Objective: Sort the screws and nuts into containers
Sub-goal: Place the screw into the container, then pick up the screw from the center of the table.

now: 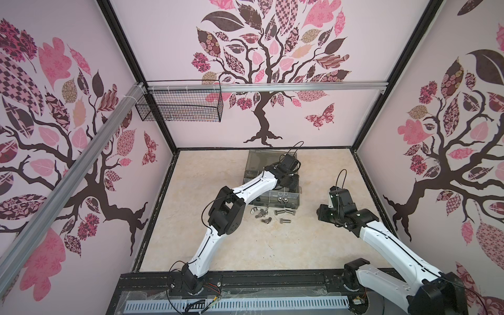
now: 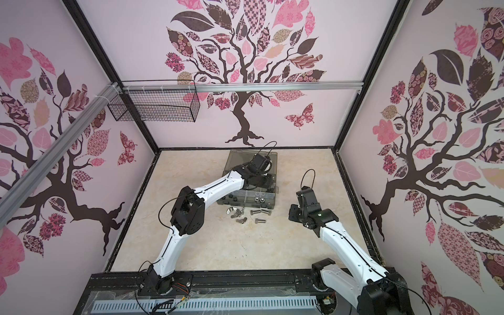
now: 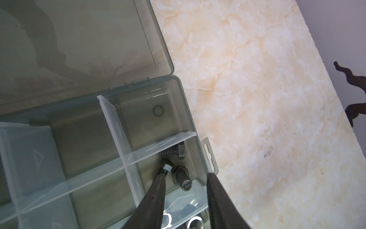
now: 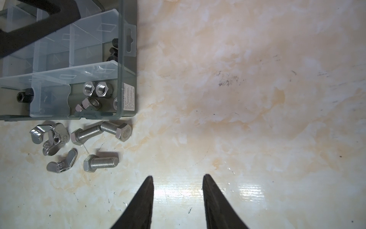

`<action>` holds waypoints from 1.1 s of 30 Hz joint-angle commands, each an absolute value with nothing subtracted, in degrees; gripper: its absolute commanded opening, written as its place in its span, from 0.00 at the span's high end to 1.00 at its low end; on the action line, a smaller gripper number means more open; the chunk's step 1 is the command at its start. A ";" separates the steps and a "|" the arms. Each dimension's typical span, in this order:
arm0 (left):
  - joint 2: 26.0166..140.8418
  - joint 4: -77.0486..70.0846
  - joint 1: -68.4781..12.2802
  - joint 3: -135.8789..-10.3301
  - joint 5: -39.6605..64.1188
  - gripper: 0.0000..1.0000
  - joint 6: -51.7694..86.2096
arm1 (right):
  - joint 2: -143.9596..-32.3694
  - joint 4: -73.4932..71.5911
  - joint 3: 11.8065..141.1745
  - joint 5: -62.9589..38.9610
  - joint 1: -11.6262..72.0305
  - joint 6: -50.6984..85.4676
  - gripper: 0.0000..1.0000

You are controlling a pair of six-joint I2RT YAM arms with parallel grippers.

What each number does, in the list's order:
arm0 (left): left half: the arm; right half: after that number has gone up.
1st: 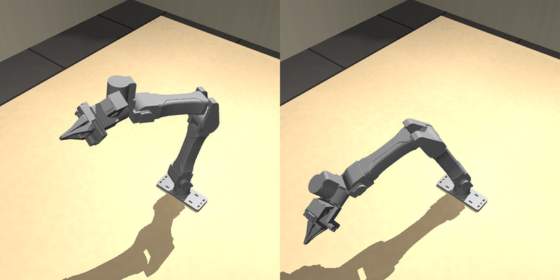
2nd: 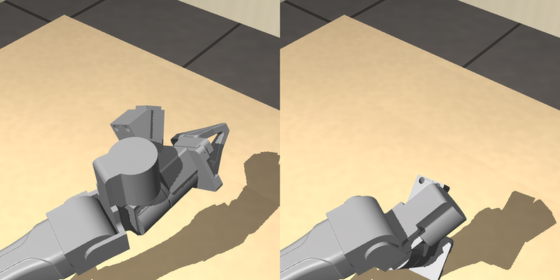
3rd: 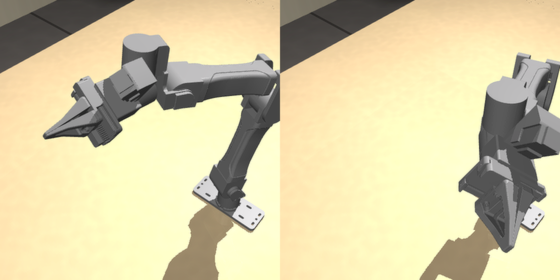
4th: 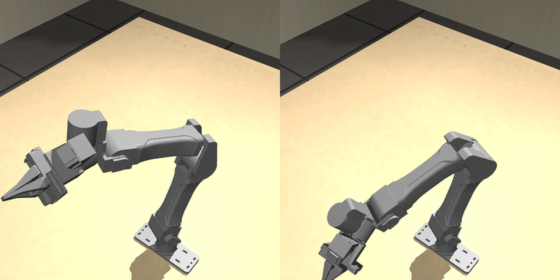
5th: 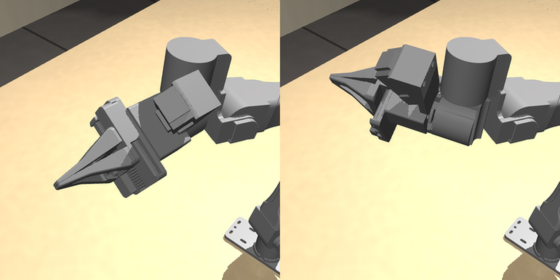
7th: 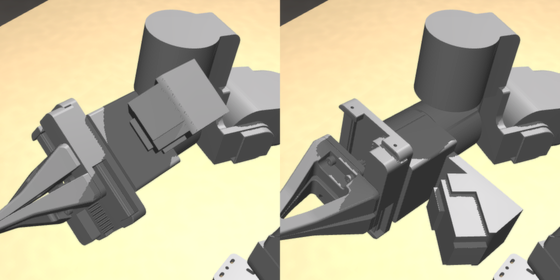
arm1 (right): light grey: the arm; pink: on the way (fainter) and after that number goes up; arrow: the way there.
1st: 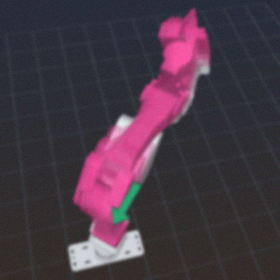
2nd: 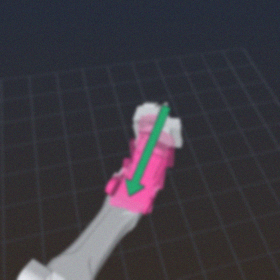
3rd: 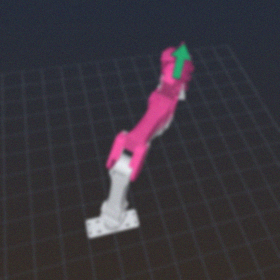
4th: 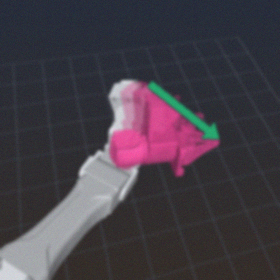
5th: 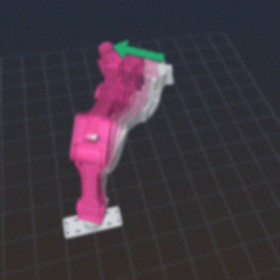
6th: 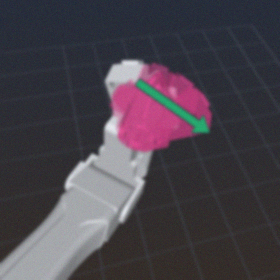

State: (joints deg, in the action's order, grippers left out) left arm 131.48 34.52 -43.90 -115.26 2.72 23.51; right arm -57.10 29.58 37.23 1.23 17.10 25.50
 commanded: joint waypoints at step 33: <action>55.99 33.78 -37.97 -44.24 -8.43 0.57 28.49 | -70.06 27.81 43.32 1.13 29.04 31.47 0.59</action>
State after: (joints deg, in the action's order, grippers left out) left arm 57.54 31.00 -38.24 -46.00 -6.70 28.53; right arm -68.51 28.10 41.32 0.14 27.49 29.78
